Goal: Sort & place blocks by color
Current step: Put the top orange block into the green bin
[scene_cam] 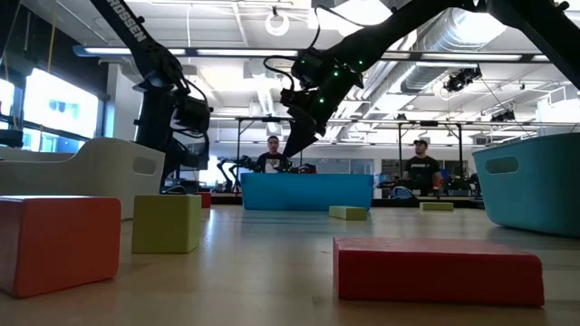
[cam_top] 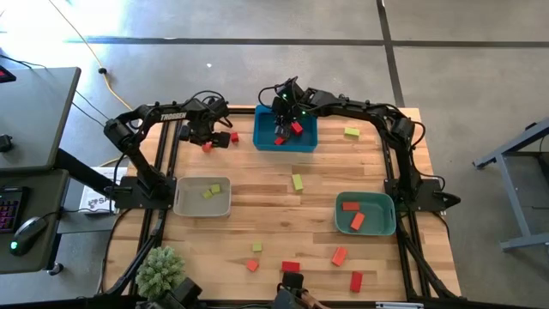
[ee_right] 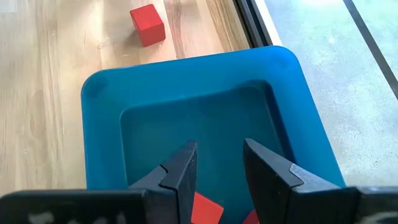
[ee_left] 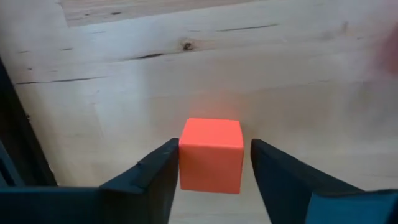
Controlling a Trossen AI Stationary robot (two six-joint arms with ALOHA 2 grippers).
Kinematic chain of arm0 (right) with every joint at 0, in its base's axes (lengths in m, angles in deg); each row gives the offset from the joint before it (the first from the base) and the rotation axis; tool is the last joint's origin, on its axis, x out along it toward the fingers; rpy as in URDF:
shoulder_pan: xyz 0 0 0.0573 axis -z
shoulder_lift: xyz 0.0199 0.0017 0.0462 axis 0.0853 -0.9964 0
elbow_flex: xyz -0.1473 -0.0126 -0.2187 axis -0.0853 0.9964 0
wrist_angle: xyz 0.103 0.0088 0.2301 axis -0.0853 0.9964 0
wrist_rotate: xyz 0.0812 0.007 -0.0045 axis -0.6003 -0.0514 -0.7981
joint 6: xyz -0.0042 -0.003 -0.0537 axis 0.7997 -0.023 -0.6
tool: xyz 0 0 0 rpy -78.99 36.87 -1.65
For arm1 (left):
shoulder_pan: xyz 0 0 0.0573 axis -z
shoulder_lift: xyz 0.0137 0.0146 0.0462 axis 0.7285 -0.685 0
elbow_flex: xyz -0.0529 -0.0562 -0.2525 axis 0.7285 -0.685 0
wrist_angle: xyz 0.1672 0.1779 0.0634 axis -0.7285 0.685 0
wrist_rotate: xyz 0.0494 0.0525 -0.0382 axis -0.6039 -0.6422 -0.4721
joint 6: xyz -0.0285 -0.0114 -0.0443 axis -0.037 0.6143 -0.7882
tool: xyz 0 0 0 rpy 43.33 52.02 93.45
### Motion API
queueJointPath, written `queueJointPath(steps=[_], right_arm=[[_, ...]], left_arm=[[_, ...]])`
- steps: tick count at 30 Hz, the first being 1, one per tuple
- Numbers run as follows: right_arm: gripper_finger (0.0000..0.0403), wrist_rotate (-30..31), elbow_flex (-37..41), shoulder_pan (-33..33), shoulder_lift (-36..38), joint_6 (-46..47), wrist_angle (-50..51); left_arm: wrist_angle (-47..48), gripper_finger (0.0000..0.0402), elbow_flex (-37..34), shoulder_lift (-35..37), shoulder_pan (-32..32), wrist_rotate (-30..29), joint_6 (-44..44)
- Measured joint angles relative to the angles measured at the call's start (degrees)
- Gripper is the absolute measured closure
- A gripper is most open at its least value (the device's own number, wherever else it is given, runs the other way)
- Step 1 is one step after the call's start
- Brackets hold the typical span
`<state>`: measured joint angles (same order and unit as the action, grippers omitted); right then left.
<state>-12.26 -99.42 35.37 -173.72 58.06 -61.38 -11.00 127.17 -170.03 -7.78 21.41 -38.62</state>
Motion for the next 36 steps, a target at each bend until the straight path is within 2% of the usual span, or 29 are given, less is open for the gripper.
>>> queueJointPath(steps=[7, 20, 26, 30, 36], right_arm=[[0.0284, 0.0, 0.0, 0.0, 0.0, 0.0, 0.02], [0.0284, -0.02, 0.0, -0.52, 0.0, 0.21, -0.12], [0.0284, 0.33, 0.0, -2.55, 0.02, 5.61, -2.36], [0.0281, 0.32, -0.03, -4.5, 0.43, 8.1, -2.67], [0.0249, 0.45, -1.93, -7.59, 1.33, 13.74, -1.36]], left_arm=[[0.08, 0.0295, 0.02, 0.17, 0.0, 0.04, 3.27], [-0.67, 0.0292, -0.09, 5.11, -0.02, 13.99, 13.94], [-0.63, 0.0294, -0.09, 9.7, -0.01, 23.87, 18.73], [-0.66, 0.0292, -0.09, 13.11, -0.02, 28.12, 20.97], [-2.6, 0.0293, -0.09, 17.86, 0.0, 35.22, 22.36]])
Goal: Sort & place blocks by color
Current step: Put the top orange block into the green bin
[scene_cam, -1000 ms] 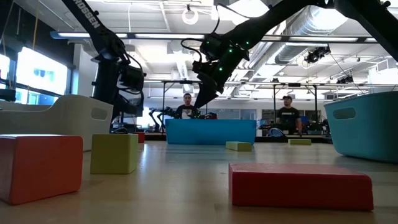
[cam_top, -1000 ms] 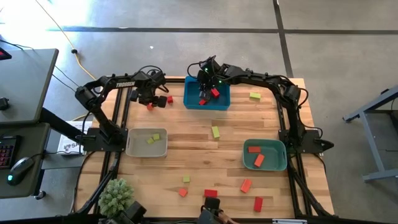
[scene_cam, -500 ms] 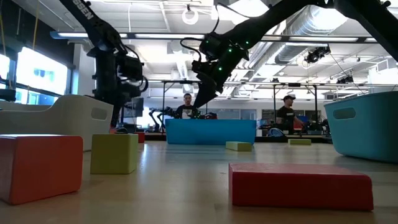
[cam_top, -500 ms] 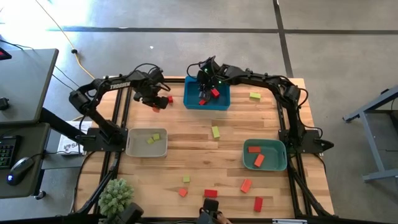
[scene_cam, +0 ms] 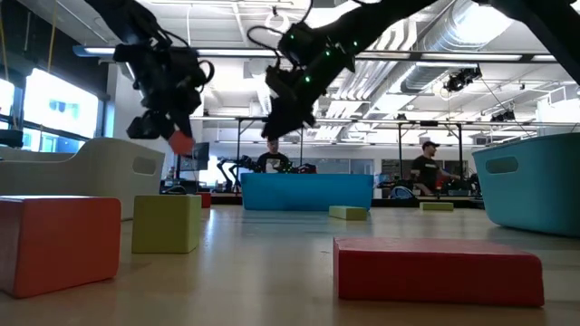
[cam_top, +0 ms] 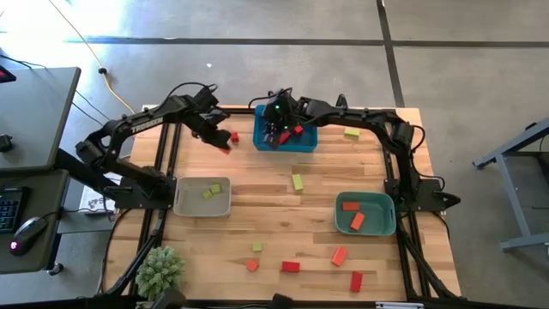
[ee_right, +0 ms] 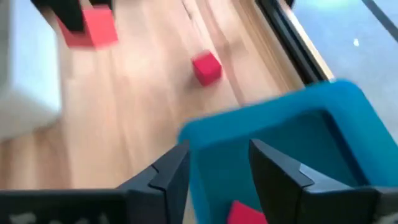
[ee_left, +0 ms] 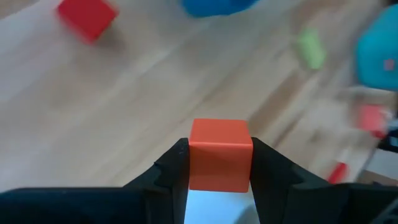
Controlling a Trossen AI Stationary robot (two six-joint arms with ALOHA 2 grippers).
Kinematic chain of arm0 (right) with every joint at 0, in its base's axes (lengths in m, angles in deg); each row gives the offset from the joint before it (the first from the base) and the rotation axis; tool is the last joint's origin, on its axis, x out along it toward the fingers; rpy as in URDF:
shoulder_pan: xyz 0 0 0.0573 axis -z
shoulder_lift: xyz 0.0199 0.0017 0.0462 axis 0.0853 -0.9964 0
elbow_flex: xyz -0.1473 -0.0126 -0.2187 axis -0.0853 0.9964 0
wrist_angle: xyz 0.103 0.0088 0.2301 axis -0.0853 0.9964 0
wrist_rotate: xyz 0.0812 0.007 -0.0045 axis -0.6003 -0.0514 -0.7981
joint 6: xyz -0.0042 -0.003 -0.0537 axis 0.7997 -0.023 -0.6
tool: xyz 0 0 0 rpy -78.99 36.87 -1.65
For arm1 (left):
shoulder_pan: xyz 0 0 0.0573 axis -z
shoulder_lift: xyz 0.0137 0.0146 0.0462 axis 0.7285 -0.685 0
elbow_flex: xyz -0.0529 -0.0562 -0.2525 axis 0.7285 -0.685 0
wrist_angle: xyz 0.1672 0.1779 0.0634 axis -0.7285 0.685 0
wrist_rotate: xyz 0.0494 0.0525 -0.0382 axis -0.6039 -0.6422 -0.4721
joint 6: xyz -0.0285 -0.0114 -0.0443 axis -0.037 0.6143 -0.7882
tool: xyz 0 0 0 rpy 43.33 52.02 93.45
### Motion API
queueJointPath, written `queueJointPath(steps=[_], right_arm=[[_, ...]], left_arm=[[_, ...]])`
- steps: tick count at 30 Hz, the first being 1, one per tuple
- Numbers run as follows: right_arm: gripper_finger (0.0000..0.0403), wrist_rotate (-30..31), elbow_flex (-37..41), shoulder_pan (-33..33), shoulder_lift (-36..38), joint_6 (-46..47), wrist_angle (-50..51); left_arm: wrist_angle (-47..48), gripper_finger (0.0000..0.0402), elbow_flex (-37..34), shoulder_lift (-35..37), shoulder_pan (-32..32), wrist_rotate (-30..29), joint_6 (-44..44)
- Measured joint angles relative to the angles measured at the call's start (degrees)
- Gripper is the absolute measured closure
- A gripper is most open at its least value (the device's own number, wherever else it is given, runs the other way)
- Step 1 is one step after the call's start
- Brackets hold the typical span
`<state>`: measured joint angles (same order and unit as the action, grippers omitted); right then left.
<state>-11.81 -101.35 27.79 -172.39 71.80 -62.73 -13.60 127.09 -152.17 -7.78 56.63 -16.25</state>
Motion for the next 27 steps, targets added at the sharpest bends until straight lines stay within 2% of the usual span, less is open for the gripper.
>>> queueJointPath(steps=[6, 11, 19, 23, 27], right_arm=[[0.0211, 0.06, -6.41, -4.0, 0.09, -1.48, 2.19], [0.0208, 0.76, -12.27, -7.96, 0.11, -5.63, 7.77], [0.0208, 7.61, -20.66, -13.86, 0.11, -8.63, 13.39], [0.0208, 11.65, -23.2, -16.16, 0.16, -8.62, 13.3], [0.0208, 16.04, -23.99, -18.14, 0.17, -8.38, 13.72]], left_arm=[[-3.19, 0.0293, 0.0, 3.27, -0.02, 8.81, 0.53], [-5.95, 0.0291, 0.0, 4.84, 0.0, 18.09, 1.45], [-11.56, 0.0292, 0.0, 5.08, 0.02, 30.85, 0.01], [-17.15, 0.0292, 0.0, 5.08, 0.0, 35.03, -3.44], [-25.53, 0.0292, 0.0, 5.08, -0.02, 35.6, -9.68]])
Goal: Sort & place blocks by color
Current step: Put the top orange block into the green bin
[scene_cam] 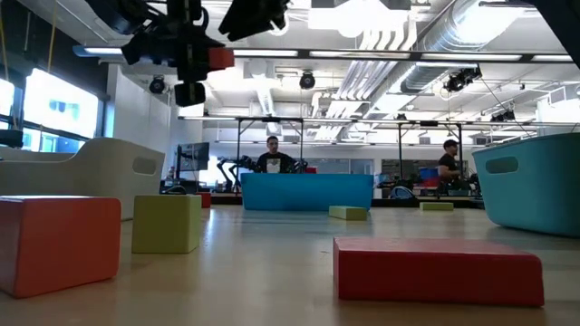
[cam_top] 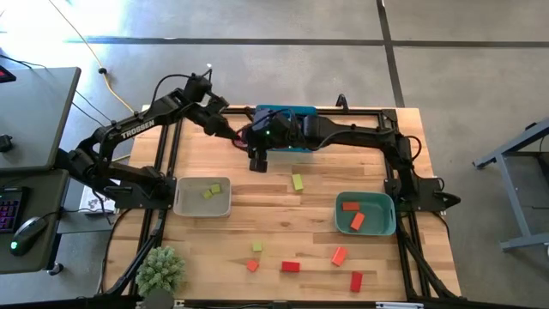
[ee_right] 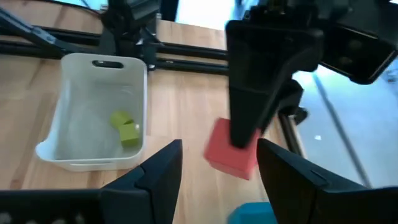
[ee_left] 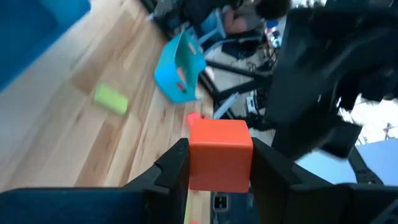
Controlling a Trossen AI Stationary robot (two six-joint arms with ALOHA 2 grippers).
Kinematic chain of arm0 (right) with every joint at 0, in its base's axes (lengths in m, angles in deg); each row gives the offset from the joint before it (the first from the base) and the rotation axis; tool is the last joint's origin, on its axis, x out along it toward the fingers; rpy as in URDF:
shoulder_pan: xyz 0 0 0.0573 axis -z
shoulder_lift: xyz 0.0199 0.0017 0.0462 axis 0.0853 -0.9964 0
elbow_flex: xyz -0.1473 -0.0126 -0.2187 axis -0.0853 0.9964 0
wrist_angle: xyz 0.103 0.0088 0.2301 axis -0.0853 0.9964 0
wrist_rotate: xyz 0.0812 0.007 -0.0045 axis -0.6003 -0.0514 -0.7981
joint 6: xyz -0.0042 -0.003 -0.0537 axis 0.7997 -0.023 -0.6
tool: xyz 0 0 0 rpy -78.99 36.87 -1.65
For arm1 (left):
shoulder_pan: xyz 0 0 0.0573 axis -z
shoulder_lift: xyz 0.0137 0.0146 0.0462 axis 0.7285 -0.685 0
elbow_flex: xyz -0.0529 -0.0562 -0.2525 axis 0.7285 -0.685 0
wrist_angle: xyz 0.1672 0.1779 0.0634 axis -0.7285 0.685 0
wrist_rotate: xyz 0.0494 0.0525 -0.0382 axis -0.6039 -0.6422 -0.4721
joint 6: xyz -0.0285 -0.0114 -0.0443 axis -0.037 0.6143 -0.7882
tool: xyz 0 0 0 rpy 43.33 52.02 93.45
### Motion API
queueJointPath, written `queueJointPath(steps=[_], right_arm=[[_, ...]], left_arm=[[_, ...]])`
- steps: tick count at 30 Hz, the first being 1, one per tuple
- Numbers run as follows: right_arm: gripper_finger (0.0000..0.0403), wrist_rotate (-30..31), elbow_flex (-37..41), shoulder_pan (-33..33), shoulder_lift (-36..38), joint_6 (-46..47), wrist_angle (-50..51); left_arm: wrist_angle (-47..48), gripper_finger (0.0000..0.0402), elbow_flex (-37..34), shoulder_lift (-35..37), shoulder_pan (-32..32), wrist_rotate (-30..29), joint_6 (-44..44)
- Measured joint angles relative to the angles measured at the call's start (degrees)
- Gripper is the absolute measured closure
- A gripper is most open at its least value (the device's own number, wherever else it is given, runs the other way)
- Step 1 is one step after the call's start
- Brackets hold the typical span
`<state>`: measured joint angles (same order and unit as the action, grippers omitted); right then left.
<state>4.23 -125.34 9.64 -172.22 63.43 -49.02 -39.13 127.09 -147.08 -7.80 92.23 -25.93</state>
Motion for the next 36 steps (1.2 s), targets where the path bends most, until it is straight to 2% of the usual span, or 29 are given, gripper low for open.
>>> queueJointPath(steps=[6, 12, 19, 22, 31, 36], right_arm=[[0.0208, 12.02, -0.03, -2.24, -0.02, -0.45, -0.03], [0.0208, 16.51, -0.16, -2.75, -0.02, -0.5, -0.63], [0.0208, 17.37, -0.14, -2.75, -0.02, -1.8, -1.35], [0.0208, 19.51, -0.07, -2.72, -0.04, -2.46, -1.11], [0.0208, 17.5, -0.03, -2.34, -0.19, -2.37, -1.1], [0.0208, 16.93, -0.03, -2.08, -0.19, -1.99, -1.3]], left_arm=[[-10.34, 0.0293, 0.02, 0.0, 0.0, 0.23, -8.26], [-14.71, 0.0291, 0.02, -0.02, -0.02, 1.0, -13.15], [-14.84, 0.0292, 0.02, -0.04, -0.02, 1.38, -13.34], [-14.88, 0.0291, 0.02, -0.04, 0.0, 2.36, -13.34], [-15.43, 0.029, 0.04, 0.04, 0.06, 2.29, -13.65], [-20.76, 0.0292, 0.04, 0.03, 0.83, 2.28, -17.47]])
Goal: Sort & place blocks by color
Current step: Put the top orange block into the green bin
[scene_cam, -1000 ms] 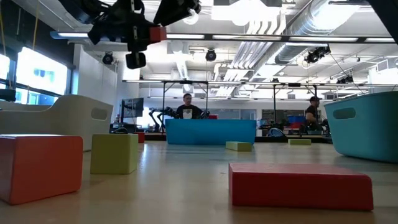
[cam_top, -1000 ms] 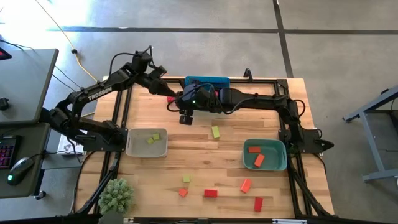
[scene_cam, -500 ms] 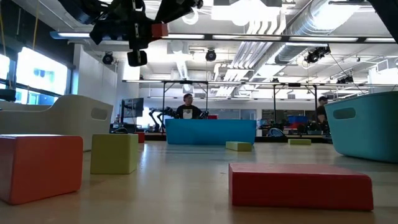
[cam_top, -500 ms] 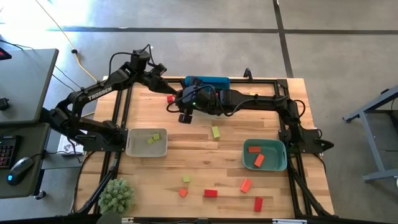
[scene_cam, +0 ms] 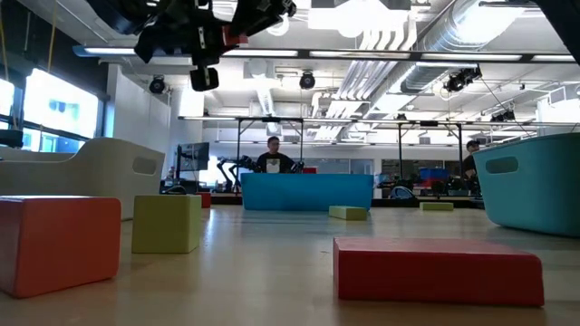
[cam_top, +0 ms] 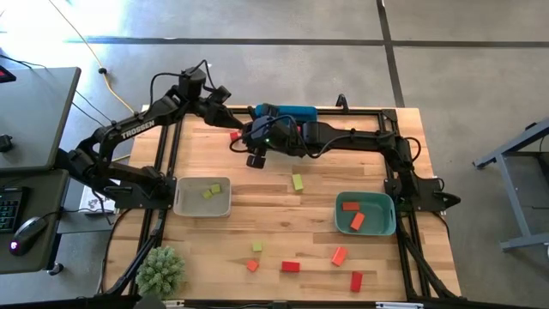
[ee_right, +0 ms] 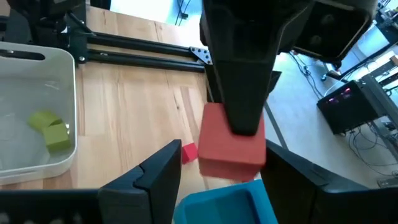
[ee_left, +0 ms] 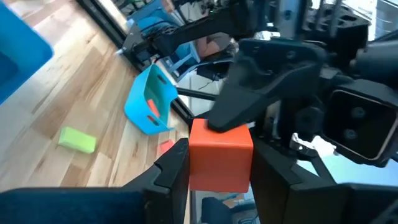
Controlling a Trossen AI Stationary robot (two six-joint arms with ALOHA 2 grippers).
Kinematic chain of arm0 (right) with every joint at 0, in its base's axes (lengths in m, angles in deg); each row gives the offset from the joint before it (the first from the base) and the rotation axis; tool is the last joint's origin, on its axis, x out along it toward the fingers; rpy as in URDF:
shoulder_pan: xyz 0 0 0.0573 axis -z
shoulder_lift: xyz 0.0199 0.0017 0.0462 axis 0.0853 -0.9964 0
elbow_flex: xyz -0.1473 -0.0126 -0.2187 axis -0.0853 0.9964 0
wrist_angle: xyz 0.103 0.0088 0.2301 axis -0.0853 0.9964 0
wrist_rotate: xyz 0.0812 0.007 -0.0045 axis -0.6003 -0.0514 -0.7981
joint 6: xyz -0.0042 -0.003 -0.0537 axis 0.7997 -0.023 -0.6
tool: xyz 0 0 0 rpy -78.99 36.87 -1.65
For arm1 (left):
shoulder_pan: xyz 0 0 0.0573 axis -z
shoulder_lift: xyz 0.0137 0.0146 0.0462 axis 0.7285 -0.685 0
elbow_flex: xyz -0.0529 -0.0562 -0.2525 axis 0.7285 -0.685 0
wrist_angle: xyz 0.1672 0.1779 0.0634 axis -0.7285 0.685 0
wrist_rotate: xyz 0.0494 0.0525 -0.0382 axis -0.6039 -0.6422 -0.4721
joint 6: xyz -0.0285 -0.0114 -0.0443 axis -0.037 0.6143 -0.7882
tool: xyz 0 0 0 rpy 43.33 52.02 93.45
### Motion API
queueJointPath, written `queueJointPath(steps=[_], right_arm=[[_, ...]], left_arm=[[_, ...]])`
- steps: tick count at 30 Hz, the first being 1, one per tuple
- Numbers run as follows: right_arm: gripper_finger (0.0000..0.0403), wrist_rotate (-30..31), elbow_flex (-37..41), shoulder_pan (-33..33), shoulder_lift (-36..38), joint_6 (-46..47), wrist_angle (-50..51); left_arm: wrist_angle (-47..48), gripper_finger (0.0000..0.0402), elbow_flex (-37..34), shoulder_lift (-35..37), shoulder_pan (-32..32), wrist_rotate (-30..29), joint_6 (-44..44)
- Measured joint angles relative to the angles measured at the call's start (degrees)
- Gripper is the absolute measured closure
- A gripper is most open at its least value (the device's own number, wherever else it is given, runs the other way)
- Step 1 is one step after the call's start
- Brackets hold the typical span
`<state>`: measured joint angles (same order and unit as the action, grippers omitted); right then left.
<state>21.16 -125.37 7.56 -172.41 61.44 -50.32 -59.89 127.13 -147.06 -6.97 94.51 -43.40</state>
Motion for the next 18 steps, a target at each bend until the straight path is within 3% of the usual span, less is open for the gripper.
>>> queueJointPath(steps=[5, 13, 18], right_arm=[[0.0221, 0.68, 0.02, 0.01, 0.0, 1.12, -0.44], [0.0294, 0.14, 0.02, -0.03, 0.0, 1.15, -0.42], [0.0296, 0.14, 0.02, -0.05, 0.0, 2.01, -0.33]], left_arm=[[-2.55, 0.029, 0.0, -0.03, 0.84, 0.03, -1.88], [-2.57, 0.0287, 0.0, -0.06, 1.26, -0.23, -2.18], [-2.54, 0.0275, 0.0, -0.07, 1.27, -0.41, -2.35]])
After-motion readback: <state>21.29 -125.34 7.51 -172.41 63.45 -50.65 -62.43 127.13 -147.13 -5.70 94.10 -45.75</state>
